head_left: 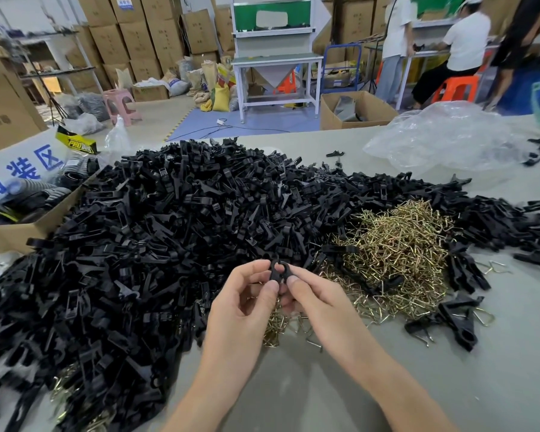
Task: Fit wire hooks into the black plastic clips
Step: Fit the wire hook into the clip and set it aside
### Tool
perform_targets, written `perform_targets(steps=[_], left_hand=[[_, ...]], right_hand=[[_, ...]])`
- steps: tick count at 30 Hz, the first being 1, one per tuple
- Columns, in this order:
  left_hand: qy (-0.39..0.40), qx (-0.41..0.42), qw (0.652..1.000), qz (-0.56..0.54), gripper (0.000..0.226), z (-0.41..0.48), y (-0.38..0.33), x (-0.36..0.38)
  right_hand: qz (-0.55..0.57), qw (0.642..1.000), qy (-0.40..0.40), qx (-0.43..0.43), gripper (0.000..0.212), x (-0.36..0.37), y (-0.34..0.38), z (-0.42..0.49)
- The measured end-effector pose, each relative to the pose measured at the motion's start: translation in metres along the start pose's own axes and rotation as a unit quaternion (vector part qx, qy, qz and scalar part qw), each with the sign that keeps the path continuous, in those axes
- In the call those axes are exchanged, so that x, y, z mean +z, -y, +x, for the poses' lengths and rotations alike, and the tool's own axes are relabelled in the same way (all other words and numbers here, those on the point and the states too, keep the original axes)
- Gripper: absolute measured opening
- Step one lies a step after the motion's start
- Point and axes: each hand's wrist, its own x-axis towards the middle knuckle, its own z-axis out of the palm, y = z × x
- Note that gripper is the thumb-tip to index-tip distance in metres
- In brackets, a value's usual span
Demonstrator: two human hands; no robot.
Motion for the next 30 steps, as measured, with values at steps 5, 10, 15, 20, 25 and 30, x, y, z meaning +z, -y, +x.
perform_targets(steps=[5, 10, 15, 20, 25, 30], left_hand=[[-0.011, 0.006, 1.0, 0.003, 0.036, 0.0, -0.003, 0.0], [0.0, 0.007, 1.0, 0.01, 0.036, -0.001, -0.002, 0.002], [-0.001, -0.004, 1.0, -0.001, 0.031, -0.001, 0.001, 0.002], [-0.012, 0.008, 1.0, 0.016, 0.027, -0.002, 0.0, 0.0], [0.017, 0.021, 0.999, 0.041, 0.025, -0.004, -0.002, -0.002], [0.047, 0.042, 0.997, 0.05, 0.036, -0.004, -0.004, -0.004]], right_hand=[[0.083, 0.996, -0.021, 0.01, 0.03, -0.001, -0.002, 0.003], [0.101, 0.995, 0.001, 0.009, 0.03, 0.0, -0.002, 0.003], [0.08, 0.996, 0.022, 0.01, 0.029, -0.002, -0.003, 0.002], [0.041, 0.999, 0.016, -0.003, 0.046, -0.008, 0.0, 0.0], [0.097, 0.995, 0.013, -0.01, 0.036, -0.012, 0.005, 0.0], [0.124, 0.992, 0.014, 0.02, 0.024, -0.013, 0.003, 0.0]])
